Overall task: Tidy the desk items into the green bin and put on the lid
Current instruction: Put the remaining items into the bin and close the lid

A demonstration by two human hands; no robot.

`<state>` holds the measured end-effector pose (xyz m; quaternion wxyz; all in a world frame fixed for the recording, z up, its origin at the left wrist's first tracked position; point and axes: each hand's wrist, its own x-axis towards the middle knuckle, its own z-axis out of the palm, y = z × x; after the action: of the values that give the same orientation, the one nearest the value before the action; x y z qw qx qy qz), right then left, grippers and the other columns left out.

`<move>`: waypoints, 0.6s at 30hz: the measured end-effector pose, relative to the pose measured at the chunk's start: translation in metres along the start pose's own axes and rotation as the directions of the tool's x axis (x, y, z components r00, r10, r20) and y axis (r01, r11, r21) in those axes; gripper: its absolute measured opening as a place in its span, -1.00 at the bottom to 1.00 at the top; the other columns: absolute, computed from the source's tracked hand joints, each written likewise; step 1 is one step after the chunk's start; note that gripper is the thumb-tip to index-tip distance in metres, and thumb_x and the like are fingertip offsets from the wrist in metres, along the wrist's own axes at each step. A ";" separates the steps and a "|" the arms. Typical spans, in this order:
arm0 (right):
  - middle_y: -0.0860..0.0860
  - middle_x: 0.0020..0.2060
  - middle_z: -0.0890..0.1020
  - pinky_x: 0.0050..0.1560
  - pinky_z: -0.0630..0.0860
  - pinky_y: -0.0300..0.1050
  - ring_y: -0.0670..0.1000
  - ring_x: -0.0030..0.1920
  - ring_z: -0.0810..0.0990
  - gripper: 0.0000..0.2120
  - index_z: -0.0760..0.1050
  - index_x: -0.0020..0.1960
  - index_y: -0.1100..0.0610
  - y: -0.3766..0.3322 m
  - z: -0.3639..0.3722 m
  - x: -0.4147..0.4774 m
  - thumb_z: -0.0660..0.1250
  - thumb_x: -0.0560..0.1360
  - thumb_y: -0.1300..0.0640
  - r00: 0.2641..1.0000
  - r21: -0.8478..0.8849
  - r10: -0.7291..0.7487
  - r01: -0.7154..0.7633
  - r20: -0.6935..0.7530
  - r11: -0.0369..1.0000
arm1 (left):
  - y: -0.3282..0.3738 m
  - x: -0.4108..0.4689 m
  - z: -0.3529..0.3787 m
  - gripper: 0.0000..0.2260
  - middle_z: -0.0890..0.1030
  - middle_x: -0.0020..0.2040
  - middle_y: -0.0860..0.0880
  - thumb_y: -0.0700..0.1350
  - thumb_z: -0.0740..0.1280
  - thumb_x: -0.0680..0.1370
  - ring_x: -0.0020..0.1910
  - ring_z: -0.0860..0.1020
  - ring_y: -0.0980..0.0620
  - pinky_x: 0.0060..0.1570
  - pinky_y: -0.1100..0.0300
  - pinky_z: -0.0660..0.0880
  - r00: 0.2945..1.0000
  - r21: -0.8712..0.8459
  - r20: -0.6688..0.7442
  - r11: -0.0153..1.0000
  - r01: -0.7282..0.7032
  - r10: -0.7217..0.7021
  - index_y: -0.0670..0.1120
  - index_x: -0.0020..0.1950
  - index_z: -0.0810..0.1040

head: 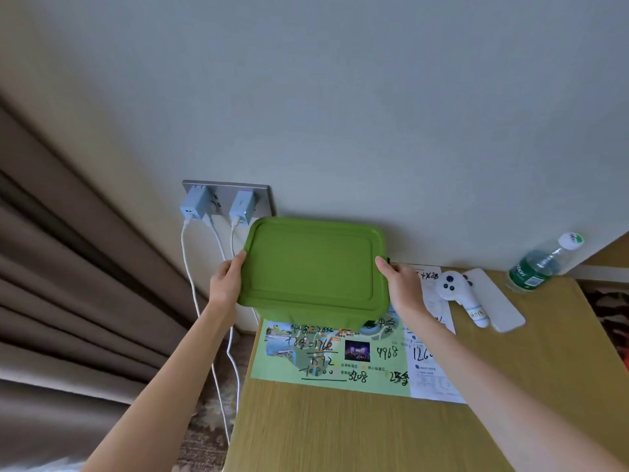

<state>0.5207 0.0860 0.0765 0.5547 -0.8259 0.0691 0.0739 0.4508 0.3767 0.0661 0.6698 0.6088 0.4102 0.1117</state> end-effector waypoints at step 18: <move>-0.05 -0.42 0.23 -0.35 0.18 -0.11 -0.04 -0.43 0.22 -0.57 0.18 -0.29 0.05 0.009 0.018 0.019 0.12 0.59 -0.23 0.996 -0.148 0.064 -0.053 0.069 0.988 | -0.008 0.018 0.006 -0.70 0.58 -0.02 -0.09 0.18 0.32 0.53 -0.03 0.55 -0.06 0.09 0.05 0.50 1.000 0.107 -0.028 0.994 0.012 -0.009 -0.05 -0.13 0.54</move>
<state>0.5366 0.0983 0.0579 0.4923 -0.8588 0.0673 0.1251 0.4637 0.3819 0.0515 0.6309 0.6402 0.4279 0.0943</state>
